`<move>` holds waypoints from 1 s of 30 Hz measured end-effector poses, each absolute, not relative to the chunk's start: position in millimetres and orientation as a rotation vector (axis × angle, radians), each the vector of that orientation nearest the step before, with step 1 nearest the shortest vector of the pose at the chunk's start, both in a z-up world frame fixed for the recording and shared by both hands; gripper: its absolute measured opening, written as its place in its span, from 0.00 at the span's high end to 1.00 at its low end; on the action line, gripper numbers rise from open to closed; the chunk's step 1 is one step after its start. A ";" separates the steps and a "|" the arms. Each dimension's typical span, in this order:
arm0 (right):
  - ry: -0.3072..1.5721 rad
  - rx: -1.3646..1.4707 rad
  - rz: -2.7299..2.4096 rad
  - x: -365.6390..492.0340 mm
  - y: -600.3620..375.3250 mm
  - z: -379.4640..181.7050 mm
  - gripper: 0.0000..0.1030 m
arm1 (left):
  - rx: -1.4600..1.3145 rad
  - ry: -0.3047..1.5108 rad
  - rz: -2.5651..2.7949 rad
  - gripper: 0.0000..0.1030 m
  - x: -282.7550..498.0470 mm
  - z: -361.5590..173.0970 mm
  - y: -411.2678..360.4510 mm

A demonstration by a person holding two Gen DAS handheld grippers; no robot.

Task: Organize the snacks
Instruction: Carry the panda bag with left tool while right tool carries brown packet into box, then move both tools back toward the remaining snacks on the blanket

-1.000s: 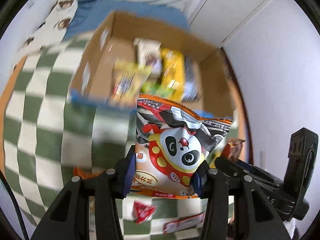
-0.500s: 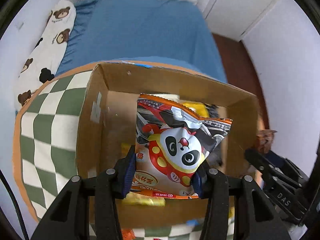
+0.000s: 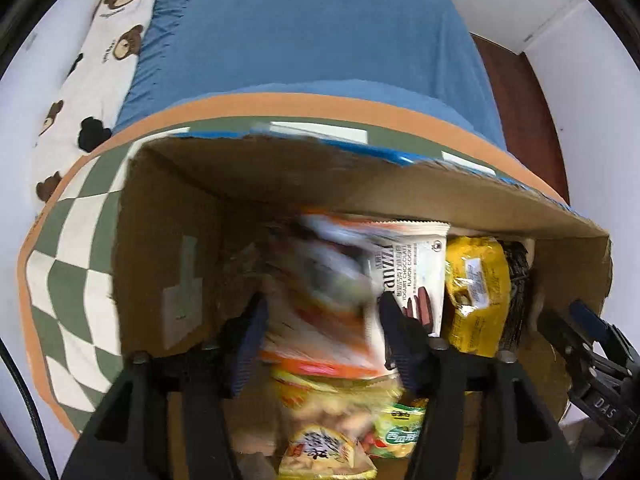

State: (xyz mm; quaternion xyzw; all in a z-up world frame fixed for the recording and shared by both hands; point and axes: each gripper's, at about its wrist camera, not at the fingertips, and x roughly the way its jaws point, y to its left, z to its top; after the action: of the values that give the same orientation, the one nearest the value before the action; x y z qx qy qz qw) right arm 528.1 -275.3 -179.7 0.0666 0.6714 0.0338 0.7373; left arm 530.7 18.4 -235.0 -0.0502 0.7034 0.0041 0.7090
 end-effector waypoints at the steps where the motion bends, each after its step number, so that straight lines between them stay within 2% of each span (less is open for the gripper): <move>1: 1.475 0.170 0.092 529.4 -275.0 -183.0 0.10 | -0.114 1.563 0.001 0.30 529.8 -234.6 16.4; 5: 1.473 0.168 0.084 529.2 -272.1 -191.5 0.06 | -0.069 1.529 -0.010 0.17 528.1 -233.1 5.5; 15: 1.439 0.110 0.078 506.2 -264.5 -185.9 0.06 | -0.026 1.423 0.030 0.17 495.8 -210.7 3.1; 30: 1.256 0.059 0.095 400.2 -263.9 -129.8 0.06 | -0.010 1.199 -0.004 0.17 373.0 -136.2 -15.0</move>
State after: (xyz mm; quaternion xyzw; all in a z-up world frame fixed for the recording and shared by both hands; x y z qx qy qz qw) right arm 400.2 -263.9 -129.8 0.0277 0.5873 0.0445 0.8077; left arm 373.0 -15.0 -136.2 -0.0048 0.5644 -0.0016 0.8255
